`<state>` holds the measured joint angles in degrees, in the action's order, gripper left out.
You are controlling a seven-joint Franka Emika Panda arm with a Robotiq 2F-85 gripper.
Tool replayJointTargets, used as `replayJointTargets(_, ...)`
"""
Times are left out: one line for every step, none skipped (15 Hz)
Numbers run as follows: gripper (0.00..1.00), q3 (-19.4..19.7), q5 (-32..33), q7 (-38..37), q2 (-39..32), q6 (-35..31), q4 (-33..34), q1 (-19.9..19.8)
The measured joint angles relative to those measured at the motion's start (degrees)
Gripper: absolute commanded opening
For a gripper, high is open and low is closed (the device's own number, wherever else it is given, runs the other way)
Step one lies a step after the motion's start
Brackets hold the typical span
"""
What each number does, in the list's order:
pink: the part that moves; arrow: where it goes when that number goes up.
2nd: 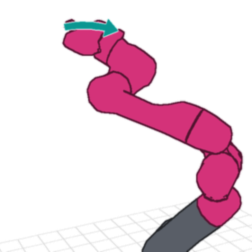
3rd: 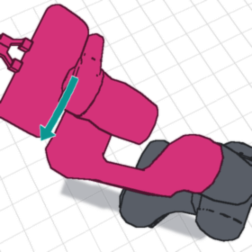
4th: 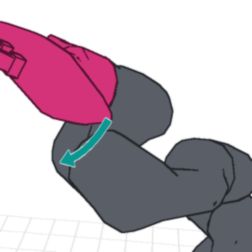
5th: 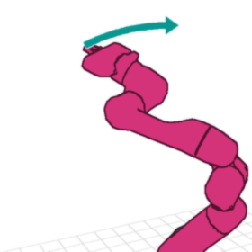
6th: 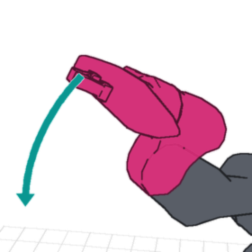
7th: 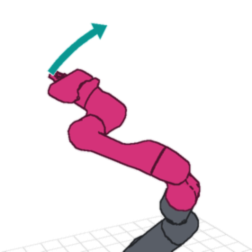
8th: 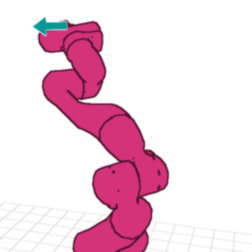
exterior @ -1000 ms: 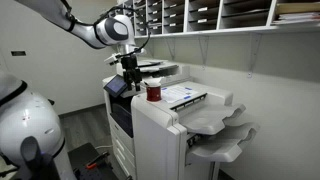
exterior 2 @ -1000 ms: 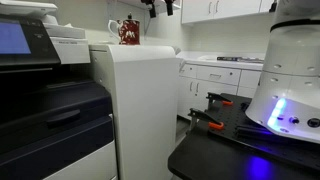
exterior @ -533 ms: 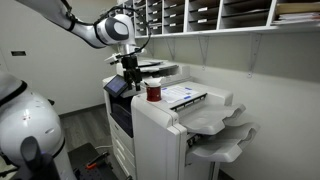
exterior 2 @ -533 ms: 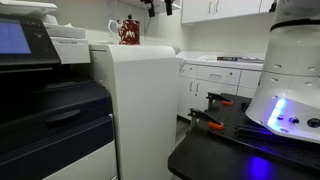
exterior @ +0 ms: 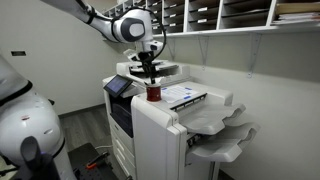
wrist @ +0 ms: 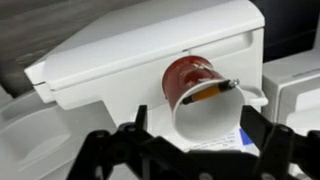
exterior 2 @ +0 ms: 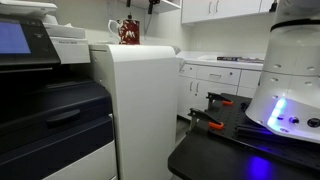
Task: Move the mug backward slightly
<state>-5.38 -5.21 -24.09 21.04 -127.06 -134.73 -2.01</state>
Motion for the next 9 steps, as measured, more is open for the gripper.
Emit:
replayJointTargets(1.00, 0.4, -0.8, -0.8, -1.1, -1.6, 0.5, -0.2)
replayJointTargets(1.00, 0.6, -1.1, -1.9, -2.4, -2.8, 1.0, -0.5)
replayJointTargets(1.00, 0.6, -1.1, -3.1, -3.9, -3.4, 1.5, -0.7)
replayJointTargets(1.00, 0.6, -1.1, -4.1, -5.5, -3.5, 2.0, -0.8)
replayJointTargets(0.97, 0.6, -1.0, -4.9, -7.1, -3.5, 2.5, -0.8)
replayJointTargets(0.73, 0.6, -1.0, -5.6, -8.8, -3.5, 3.0, -0.8)
replayJointTargets(0.72, 0.6, -1.0, -5.9, -10.3, -3.5, 3.6, -0.8)
replayJointTargets(0.66, 0.6, -0.9, -6.5, -11.6, -3.5, 4.2, -0.8)
replayJointTargets(0.58, 0.6, -0.6, -7.1, -12.8, -3.6, 4.9, -0.8)
